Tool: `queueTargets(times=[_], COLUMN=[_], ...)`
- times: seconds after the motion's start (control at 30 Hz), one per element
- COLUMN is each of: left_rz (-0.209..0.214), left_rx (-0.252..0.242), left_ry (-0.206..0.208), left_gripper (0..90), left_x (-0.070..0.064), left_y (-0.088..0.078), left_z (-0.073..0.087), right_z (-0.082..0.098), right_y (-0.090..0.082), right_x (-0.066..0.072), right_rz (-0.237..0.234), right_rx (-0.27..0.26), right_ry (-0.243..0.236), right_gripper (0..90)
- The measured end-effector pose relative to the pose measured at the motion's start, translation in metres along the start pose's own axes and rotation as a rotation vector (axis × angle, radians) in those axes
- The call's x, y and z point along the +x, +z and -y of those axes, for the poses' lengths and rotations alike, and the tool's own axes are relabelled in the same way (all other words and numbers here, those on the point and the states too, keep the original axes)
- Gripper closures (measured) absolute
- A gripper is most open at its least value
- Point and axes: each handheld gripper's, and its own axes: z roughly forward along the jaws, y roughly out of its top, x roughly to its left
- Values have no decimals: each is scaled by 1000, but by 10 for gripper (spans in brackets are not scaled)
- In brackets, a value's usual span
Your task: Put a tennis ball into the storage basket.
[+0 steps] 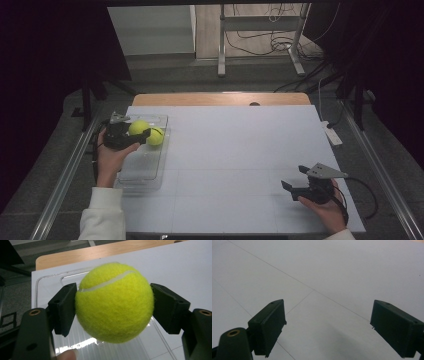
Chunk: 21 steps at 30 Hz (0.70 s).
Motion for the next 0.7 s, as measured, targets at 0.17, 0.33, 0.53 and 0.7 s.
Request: queueTargets(times=[0.17, 0.33, 0.53, 0.7], left_rz=[-18, -23, -25, -23], left_rx=[26, 50, 68, 88], left_ry=[-1, 2, 1, 1], left_gripper=[268, 268, 268, 267], left_x=[3, 5, 6, 7], left_y=[3, 7, 8, 11], left_z=[3, 4, 6, 7], right_z=[0, 0, 0, 0], right_y=[0, 0, 0, 0], right_x=[0, 0, 0, 0], right_rz=[-1, -1, -5, -7], right_rx=[1, 2, 2, 2], right_ry=[0, 0, 1, 0], right_gripper=[128, 128, 128, 128])
